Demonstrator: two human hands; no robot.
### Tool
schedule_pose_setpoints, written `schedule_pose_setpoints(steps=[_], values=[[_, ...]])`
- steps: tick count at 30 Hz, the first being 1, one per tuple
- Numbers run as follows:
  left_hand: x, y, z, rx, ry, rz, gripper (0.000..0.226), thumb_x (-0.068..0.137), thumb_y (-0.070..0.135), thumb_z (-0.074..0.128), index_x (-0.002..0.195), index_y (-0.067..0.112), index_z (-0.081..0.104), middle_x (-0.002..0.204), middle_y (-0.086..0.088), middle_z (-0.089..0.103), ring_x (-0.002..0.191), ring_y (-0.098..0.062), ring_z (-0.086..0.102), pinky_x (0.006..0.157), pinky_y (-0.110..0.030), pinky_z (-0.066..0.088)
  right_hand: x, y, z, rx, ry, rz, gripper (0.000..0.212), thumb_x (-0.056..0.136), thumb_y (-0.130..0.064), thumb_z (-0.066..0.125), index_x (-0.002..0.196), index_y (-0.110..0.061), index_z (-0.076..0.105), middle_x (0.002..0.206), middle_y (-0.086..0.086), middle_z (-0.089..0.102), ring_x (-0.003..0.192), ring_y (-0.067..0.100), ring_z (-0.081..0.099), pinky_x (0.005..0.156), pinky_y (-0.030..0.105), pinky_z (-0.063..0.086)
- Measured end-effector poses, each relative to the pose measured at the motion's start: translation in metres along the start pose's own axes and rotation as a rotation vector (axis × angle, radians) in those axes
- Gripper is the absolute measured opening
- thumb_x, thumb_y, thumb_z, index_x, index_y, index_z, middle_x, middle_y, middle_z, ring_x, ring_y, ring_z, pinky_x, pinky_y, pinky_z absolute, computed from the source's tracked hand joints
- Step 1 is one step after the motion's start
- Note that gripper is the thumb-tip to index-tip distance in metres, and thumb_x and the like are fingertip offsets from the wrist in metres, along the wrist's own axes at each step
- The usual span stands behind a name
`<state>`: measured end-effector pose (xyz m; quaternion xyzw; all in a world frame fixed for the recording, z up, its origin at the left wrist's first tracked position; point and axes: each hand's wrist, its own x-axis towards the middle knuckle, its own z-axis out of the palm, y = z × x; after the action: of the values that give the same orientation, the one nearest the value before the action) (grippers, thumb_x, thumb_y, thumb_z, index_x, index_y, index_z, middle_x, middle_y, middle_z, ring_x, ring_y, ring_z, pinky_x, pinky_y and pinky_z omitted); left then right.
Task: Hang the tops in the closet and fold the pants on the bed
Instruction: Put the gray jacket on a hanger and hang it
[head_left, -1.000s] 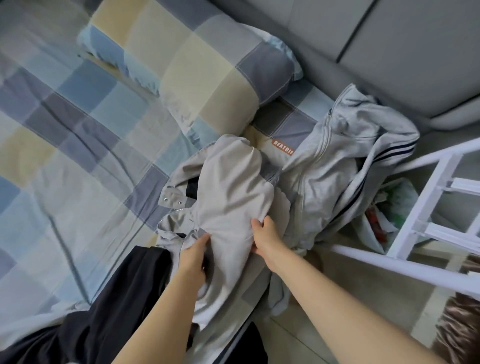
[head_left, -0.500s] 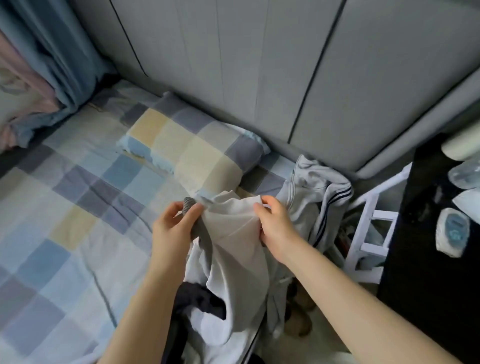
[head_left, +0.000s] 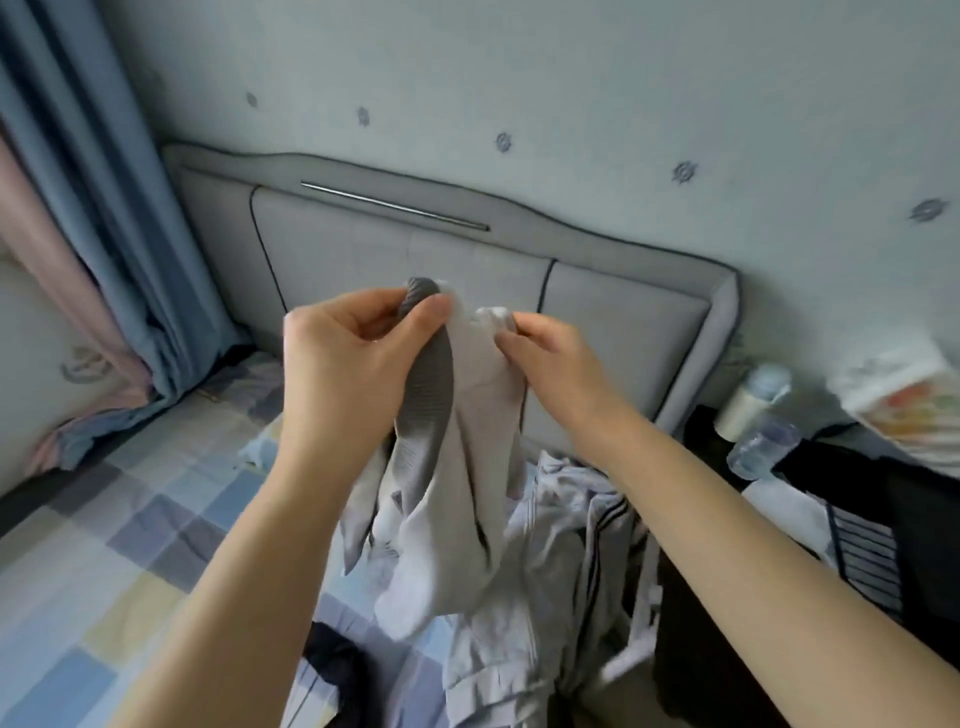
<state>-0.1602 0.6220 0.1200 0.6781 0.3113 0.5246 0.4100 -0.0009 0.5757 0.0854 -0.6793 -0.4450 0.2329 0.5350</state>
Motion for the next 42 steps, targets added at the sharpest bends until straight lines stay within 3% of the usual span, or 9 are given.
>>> schedule_pose_setpoints(steps=[4,7,12,18,23,26,33,37,42], values=[[-0.015,0.042,0.015,-0.014,-0.039,-0.003,0.026,0.083,0.021,0.076,0.063,0.037,0.073,0.068,0.008,0.073,0.069,-0.009,0.067,0.068,-0.029,0.058,-0.07,-0.019,-0.03,-0.134,0.333,-0.079,0.014,0.093,-0.021,0.057,0.107,-0.022,0.055,0.106,-0.006,0.052,0.094,0.011,0.055,0.081,0.023,0.044],[-0.037,0.069,0.029,0.034,-0.074,0.033,0.021,0.084,0.02,0.074,0.069,0.034,0.071,0.07,0.002,0.07,0.086,-0.026,0.066,0.078,-0.043,0.057,-0.126,-0.023,-0.034,-0.263,0.283,-0.112,0.02,0.085,-0.016,0.059,0.083,-0.033,0.049,0.093,-0.009,0.048,0.085,0.008,0.051,0.075,0.017,0.039],[-0.111,0.132,0.047,0.028,-0.126,0.086,0.028,0.086,0.019,0.071,0.073,0.044,0.071,0.073,0.012,0.067,0.084,-0.013,0.066,0.077,-0.035,0.057,-0.207,-0.025,-0.042,-0.093,0.044,0.052,0.04,0.074,-0.04,0.072,0.106,-0.019,0.06,0.099,-0.005,0.067,0.095,0.007,0.063,0.088,0.029,0.05],[-0.205,0.186,0.042,0.049,-0.111,0.199,0.028,0.087,0.018,0.07,0.071,0.041,0.067,0.076,0.006,0.072,0.081,-0.003,0.062,0.076,-0.022,0.051,-0.306,-0.022,-0.103,-0.019,0.301,0.027,0.027,0.091,-0.017,0.06,0.066,-0.025,0.058,0.049,-0.014,0.051,0.05,0.0,0.047,0.054,0.012,0.037],[-0.267,0.213,0.042,-0.041,-0.123,0.085,0.016,0.08,0.019,0.078,0.076,0.032,0.069,0.06,0.024,0.068,0.055,0.01,0.06,0.063,-0.014,0.053,-0.402,-0.042,-0.186,0.095,0.401,0.096,0.027,0.093,-0.019,0.058,0.066,-0.015,0.062,0.054,-0.011,0.046,0.052,0.001,0.041,0.05,0.01,0.03],[-0.284,0.214,0.052,0.033,-0.164,0.047,0.015,0.076,0.031,0.079,0.066,0.029,0.068,0.056,0.017,0.067,0.05,0.003,0.06,0.059,-0.027,0.052,-0.435,-0.061,-0.219,0.204,0.362,0.144,0.027,0.091,-0.02,0.059,0.094,0.006,0.064,0.079,0.018,0.061,0.076,0.021,0.058,0.073,0.03,0.04],[-0.333,0.216,0.103,0.156,-0.607,0.139,0.035,0.077,0.032,0.077,0.064,0.009,0.054,0.071,0.0,0.057,0.061,-0.014,0.053,0.061,-0.025,0.041,-0.497,-0.094,-0.273,0.183,0.473,0.196,0.009,0.085,-0.012,0.067,0.082,-0.008,0.075,0.093,0.017,0.073,0.093,0.029,0.07,0.087,0.04,0.052],[-0.369,0.24,0.128,-0.402,-1.244,-0.126,0.033,0.072,0.044,0.078,0.097,0.029,0.06,0.112,0.003,0.067,0.096,-0.013,0.068,0.081,-0.027,0.056,-0.521,-0.102,-0.297,0.132,0.545,0.228,0.007,0.083,-0.012,0.071,0.078,-0.01,0.076,0.083,0.012,0.074,0.08,0.021,0.071,0.08,0.036,0.055],[-0.407,0.27,0.172,-0.2,-1.382,0.281,0.017,0.084,0.024,0.075,0.1,0.02,0.07,0.092,0.003,0.073,0.088,-0.013,0.067,0.082,-0.038,0.055,-0.552,-0.102,-0.311,-0.215,0.59,0.293,0.017,0.075,-0.022,0.075,0.064,-0.015,0.064,0.059,-0.006,0.062,0.063,0.008,0.061,0.061,0.028,0.047]])
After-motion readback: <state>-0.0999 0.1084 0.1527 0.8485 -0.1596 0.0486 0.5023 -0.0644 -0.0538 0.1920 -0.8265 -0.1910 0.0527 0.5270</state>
